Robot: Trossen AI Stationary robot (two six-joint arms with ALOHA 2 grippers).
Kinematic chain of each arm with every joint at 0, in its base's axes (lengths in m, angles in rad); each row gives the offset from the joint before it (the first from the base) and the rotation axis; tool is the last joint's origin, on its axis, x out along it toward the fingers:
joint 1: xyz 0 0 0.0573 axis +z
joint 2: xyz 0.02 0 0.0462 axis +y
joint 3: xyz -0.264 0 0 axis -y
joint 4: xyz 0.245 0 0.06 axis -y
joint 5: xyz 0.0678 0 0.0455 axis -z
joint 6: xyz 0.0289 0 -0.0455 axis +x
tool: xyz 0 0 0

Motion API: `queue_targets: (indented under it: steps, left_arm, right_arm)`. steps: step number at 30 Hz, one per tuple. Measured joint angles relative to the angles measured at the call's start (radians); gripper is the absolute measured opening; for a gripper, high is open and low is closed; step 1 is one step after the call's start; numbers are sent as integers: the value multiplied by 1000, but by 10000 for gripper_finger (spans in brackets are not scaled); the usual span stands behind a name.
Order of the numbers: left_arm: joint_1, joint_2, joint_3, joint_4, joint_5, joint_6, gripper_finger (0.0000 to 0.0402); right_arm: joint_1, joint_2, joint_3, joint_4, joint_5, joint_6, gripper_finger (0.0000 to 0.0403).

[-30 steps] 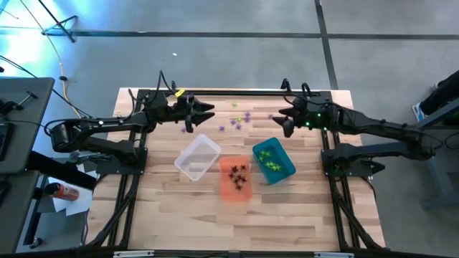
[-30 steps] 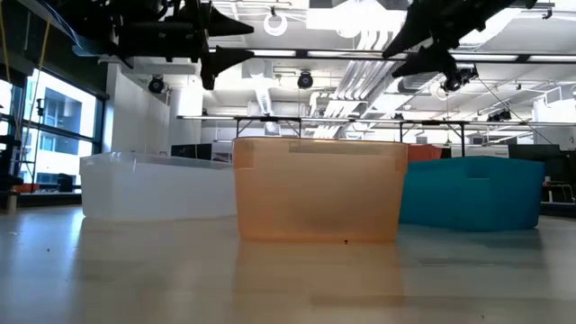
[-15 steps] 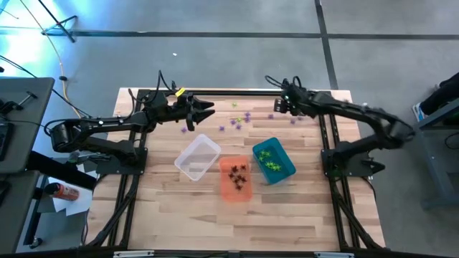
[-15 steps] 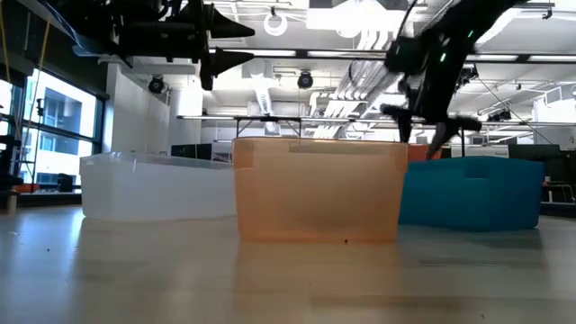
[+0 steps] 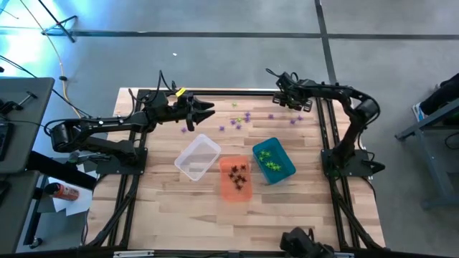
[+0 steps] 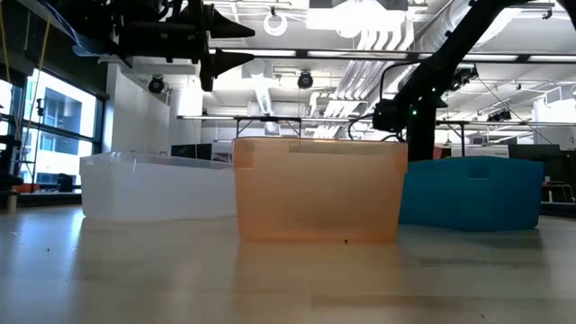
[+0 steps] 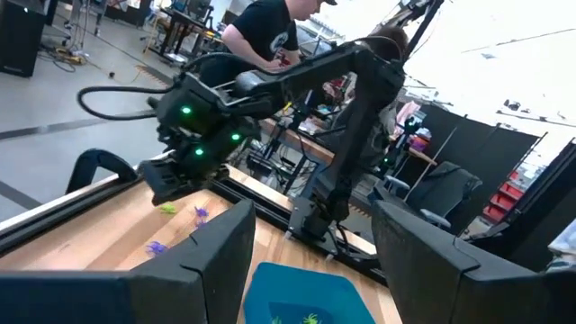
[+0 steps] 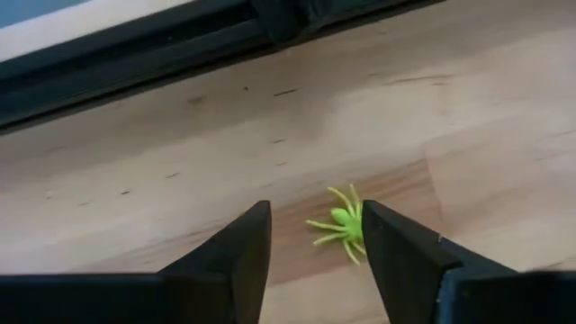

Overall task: Sort Halloween decoration
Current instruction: Put the green spider toy into the blue bin

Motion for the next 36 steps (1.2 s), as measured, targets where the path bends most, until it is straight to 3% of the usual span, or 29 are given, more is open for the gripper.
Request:
queue_targets:
  steps: [7,15,36]
  left_arm:
    - [0,0,0,-5,1,-4,209]
    - [1,0,0,-7,1,35,209]
    - [2,0,0,-9,-5,38,209]
  right_arm:
    - [0,28,22,-42,1,0,141]
    - [0,28,20,-100,63,-9,138]
    - [-23,73,22,-64,-6,-56,127]
